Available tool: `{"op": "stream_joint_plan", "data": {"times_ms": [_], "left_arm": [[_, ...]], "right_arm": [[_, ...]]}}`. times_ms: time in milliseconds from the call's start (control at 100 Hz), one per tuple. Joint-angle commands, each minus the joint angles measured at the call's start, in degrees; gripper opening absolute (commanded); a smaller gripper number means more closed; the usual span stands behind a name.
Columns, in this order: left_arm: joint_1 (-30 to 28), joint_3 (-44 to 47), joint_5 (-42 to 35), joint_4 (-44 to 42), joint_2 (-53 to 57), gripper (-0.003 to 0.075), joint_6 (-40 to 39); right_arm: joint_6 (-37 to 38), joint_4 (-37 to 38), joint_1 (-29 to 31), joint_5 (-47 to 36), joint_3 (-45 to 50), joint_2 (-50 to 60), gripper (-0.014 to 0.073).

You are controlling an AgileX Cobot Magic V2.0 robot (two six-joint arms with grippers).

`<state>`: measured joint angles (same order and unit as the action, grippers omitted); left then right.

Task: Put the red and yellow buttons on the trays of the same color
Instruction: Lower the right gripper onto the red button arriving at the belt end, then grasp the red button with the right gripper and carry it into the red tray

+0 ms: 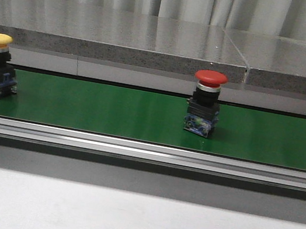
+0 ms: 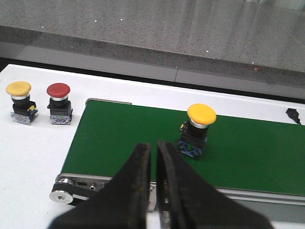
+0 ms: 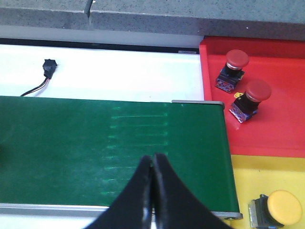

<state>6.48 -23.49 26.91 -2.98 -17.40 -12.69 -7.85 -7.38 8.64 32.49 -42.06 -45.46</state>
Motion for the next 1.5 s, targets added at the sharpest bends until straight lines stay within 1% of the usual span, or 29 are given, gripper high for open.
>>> {"op": "stream_joint_plan", "data": {"times_ms": [0,140,210,260,310,330,380,400,450,500,550,670,740,860,1000,1240,1490], "left_arm": [[0.4,-1.5,-4.3,0.5,-0.4,-0.0019,-0.1],[0.4,-1.5,-4.2,0.8,-0.4,-0.0019,-0.1],[0.4,-1.5,-4.2,0.8,-0.4,-0.0019,-0.1],[0.4,-1.5,-4.2,0.8,-0.4,-0.0019,-0.1],[0.4,-1.5,-4.2,0.8,-0.4,-0.0019,-0.1],[0.4,-1.5,-4.2,0.8,-0.4,-0.0019,-0.1],[0.4,-1.5,-4.2,0.8,-0.4,-0.0019,-0.1],[0.4,-1.5,-4.2,0.8,-0.4,-0.0019,-0.1],[0.4,-1.5,-4.2,0.8,-0.4,-0.0019,-0.1],[0.4,-1.5,-4.2,0.8,-0.4,-0.0019,-0.1],[0.4,-1.5,-4.2,0.8,-0.4,-0.0019,-0.1],[0.4,-1.5,-4.2,0.8,-0.4,-0.0019,-0.1],[0.4,-1.5,-4.2,0.8,-0.4,-0.0019,-0.1],[0.4,-1.5,-4.2,0.8,-0.4,-0.0019,-0.1],[0.4,-1.5,-4.2,0.8,-0.4,-0.0019,-0.1],[0.4,-1.5,-4.2,0.8,-0.4,-0.0019,-0.1],[0.4,-1.5,-4.2,0.8,-0.4,-0.0019,-0.1]], "right_arm": [[-0.4,0.4,-0.1,-3.6,-2.0,0.2,-0.0068],[-0.4,0.4,-0.1,-3.0,-2.0,-0.4,-0.0057],[-0.4,0.4,-0.1,-2.3,-2.0,-0.4,0.0008],[-0.4,0.4,-0.1,-1.9,-2.0,-0.4,0.009],[-0.4,0.4,-0.1,-1.7,-2.0,-0.4,0.0209],[-0.4,0.4,-0.1,-1.5,-2.0,-0.4,0.0242],[-0.4,0.4,-0.1,-1.2,-2.0,-0.4,0.0375],[-0.4,0.4,-0.1,-1.0,-2.0,-0.4,0.0408],[-0.4,0.4,-0.1,-0.9,-2.0,-0.4,0.0528],[-0.4,0.4,-0.1,-0.9,-2.0,-0.4,0.0612],[-0.4,0.4,-0.1,-1.0,-2.0,-0.4,0.0668],[-0.4,-0.4,-0.1,-0.2,-2.1,-0.9,0.0646],[-1.7,-0.8,-1.2,0.7,-2.5,-2.4,0.0645],[-5.6,-1.4,-4.8,1.6,-3.7,-6.6,0.0645],[-7.3,-1.4,-9.2,1.6,-5.7,-12.7,0.0645],[-7.8,-1.4,-15.1,1.5,-9.7,-23.7,0.0645],[-7.8,-1.4,-18.9,1.5,-14.0,-30.6,0.0645]]}}
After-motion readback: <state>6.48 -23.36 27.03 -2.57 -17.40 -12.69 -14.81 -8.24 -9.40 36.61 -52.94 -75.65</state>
